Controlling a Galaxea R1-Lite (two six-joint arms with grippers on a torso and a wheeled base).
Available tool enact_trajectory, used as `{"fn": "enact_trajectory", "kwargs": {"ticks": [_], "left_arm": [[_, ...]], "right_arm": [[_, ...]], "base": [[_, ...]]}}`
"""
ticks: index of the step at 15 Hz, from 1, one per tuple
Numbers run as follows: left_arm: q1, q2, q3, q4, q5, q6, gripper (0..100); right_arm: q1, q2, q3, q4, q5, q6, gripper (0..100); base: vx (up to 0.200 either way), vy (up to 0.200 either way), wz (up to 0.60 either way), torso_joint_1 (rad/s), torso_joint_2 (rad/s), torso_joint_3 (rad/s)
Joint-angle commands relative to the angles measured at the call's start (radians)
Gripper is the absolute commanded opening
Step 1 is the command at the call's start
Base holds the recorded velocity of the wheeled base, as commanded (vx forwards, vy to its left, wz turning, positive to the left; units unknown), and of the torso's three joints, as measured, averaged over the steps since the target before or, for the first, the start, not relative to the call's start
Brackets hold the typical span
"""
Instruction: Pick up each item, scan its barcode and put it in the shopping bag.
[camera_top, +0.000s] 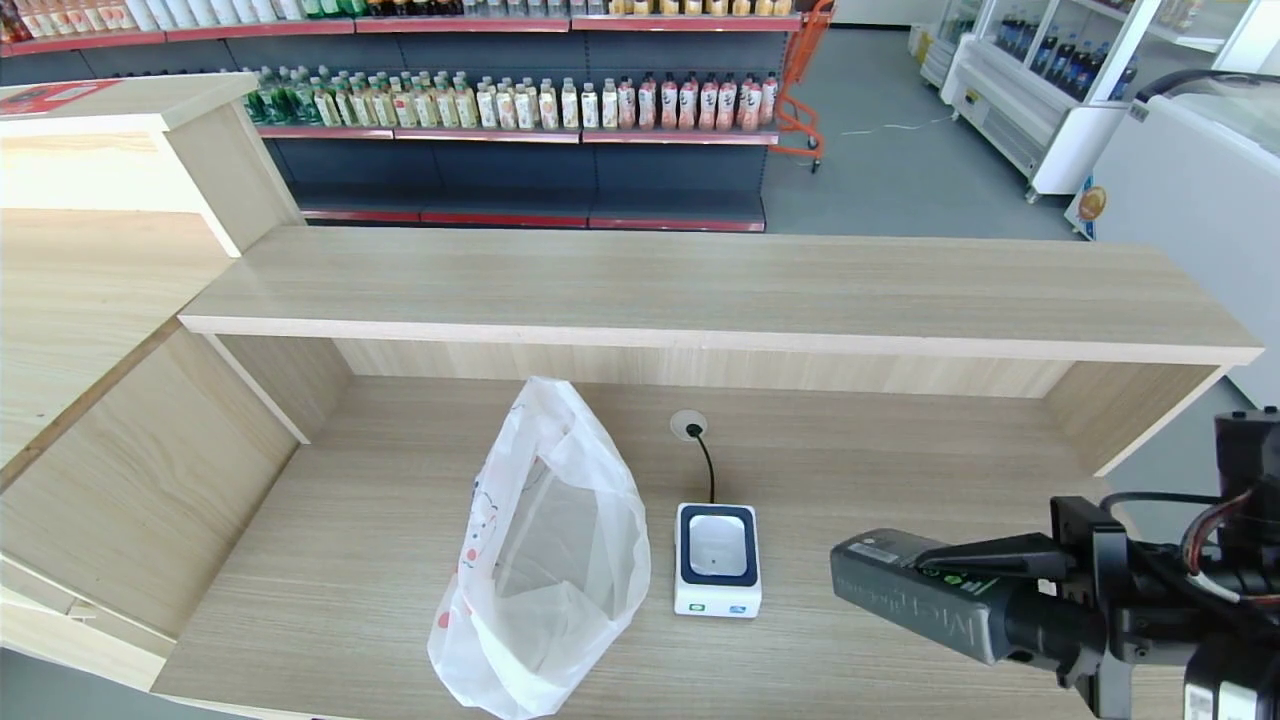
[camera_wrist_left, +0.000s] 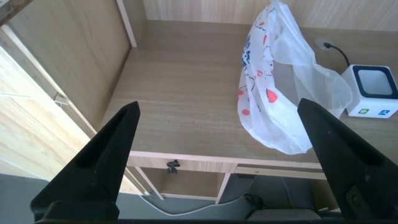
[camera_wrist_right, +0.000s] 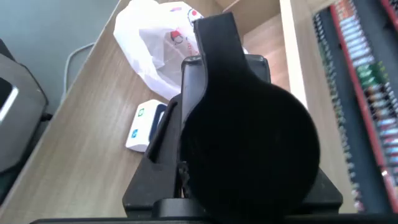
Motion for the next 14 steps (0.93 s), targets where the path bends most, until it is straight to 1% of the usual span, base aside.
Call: {"fn": "enact_trajectory", "kwargs": {"ticks": [1, 2, 3, 4, 5, 6, 8, 9, 10, 11, 12, 14], "left_arm": [[0.0, 0.0, 0.0, 0.0, 0.0, -0.001, 100], [0.0, 0.0, 0.0, 0.0, 0.0, -0.001, 100], [0.0, 0.0, 0.0, 0.0, 0.001, -0.001, 100], [0.0, 0.0, 0.0, 0.0, 0.001, -0.001, 100], [0.0, 0.0, 0.0, 0.0, 0.0, -0.001, 100], [0.0, 0.0, 0.0, 0.0, 0.0, -0.001, 100], [0.0, 0.0, 0.0, 0.0, 0.0, -0.001, 100], [0.0, 0.0, 0.0, 0.0, 0.0, -0.001, 100], [0.0, 0.0, 0.0, 0.0, 0.0, -0.001, 100], [0.0, 0.0, 0.0, 0.0, 0.0, -0.001, 100], [0.0, 0.0, 0.0, 0.0, 0.0, -0.001, 100], [0.0, 0.0, 0.0, 0.0, 0.0, -0.001, 100]], "right_arm": [[-0.112, -0.088, 0.003, 0.054, -0.012, 0.381, 0], [-0.127, -0.077, 0.004, 0.055, -0.023, 0.622, 0], [-0.127, -0.049, -0.002, 0.05, -0.063, 0.863, 0], [-0.119, 0.001, -0.019, 0.034, -0.14, 0.999, 0], [-0.109, 0.062, -0.045, 0.018, -0.176, 1.108, 0], [-0.098, 0.144, -0.103, 0.009, -0.181, 1.255, 0], [-0.075, 0.285, -0.218, -0.002, -0.218, 1.479, 0], [-0.05, 0.34, -0.266, 0.0, -0.276, 1.571, 0], [-0.024, 0.369, -0.286, -0.003, -0.307, 1.622, 0], [0.022, 0.421, -0.316, -0.02, -0.353, 1.709, 0], [0.039, 0.44, -0.324, -0.032, -0.364, 1.728, 0], [0.118, 0.504, -0.332, -0.089, -0.43, 1.772, 0]], "base": [[0.0, 0.0, 0.0, 0.0, 0.0, 0.0], [0.0, 0.0, 0.0, 0.0, 0.0, 0.0], [0.0, 0.0, 0.0, 0.0, 0.0, 0.0], [0.0, 0.0, 0.0, 0.0, 0.0, 0.0], [0.0, 0.0, 0.0, 0.0, 0.0, 0.0], [0.0, 0.0, 0.0, 0.0, 0.0, 0.0], [0.0, 0.0, 0.0, 0.0, 0.0, 0.0], [0.0, 0.0, 0.0, 0.0, 0.0, 0.0], [0.0, 0.0, 0.0, 0.0, 0.0, 0.0], [0.0, 0.0, 0.0, 0.0, 0.0, 0.0], [0.0, 0.0, 0.0, 0.0, 0.0, 0.0], [0.0, 0.0, 0.0, 0.0, 0.0, 0.0]]}}
